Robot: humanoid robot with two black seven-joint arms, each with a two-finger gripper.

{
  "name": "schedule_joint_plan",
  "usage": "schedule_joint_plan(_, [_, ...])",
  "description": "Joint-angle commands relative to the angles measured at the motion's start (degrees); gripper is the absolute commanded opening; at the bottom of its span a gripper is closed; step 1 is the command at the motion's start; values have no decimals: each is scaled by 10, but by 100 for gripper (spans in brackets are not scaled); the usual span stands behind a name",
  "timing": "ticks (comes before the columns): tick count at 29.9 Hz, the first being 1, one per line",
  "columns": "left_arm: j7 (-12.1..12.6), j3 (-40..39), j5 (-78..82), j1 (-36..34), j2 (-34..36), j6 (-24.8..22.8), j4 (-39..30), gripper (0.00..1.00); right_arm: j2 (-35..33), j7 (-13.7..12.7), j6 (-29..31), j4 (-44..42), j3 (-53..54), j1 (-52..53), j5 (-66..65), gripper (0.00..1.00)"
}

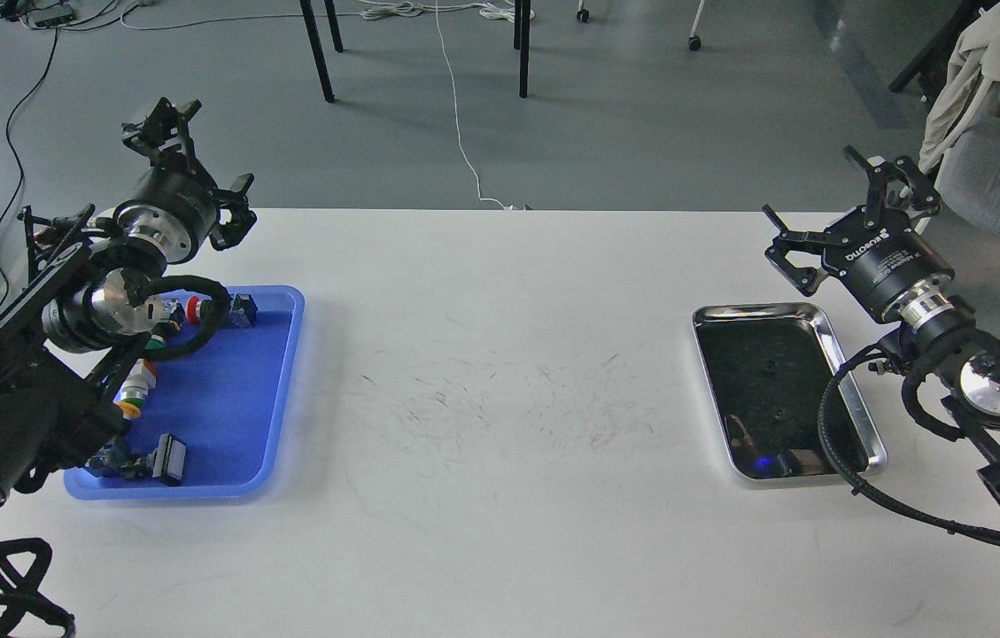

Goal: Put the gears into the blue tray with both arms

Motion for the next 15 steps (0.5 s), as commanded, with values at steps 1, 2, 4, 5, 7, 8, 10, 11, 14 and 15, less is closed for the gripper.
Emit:
schedule_joint_plan(1, [1, 2, -1, 1, 2, -1, -1, 98, -4, -1, 0, -3, -2, -4, -6, 99])
schedule_joint_plan(2, [1, 2, -1, 1, 2, -1, -1, 98, -4, -1, 0, -3, -2, -4, -6, 99])
schedule_joint_plan(4, [2, 2, -2, 1, 8, 1, -1, 98, -11, -1, 0, -10, -2, -5, -7, 99])
schedule_joint_plan(5, [2, 2, -2, 1, 8, 1, -1, 98, -12, -1, 1, -14, -2, -5, -8, 99])
schedule_joint_plan(7, [0, 1, -6, 0, 9, -2, -2, 98, -13, -1, 2, -16, -8, -5, -10, 99])
schedule_joint_plan(8, [0, 1, -6, 0, 9, -2, -3, 98, -14, -1, 2, -16, -15, -2, -10, 99])
schedule_joint_plan(10, [-1, 1, -6, 0, 9, -2, -4, 98, -16, -1, 2, -19, -25, 3, -10, 99])
schedule_joint_plan(11, [-6, 1, -6, -1, 8, -3, -5, 98, -16, -1, 3, -25, -26, 8, -10, 99])
schedule_joint_plan(14, [-7, 1, -5, -2, 10, -10, -8, 98, -17, -1, 3, -40, -35, 34, -13, 99])
schedule_joint_plan(15, [-7, 0, -5, -3, 11, -16, -9, 98, -18, -1, 3, -46, -49, 43, -13, 99])
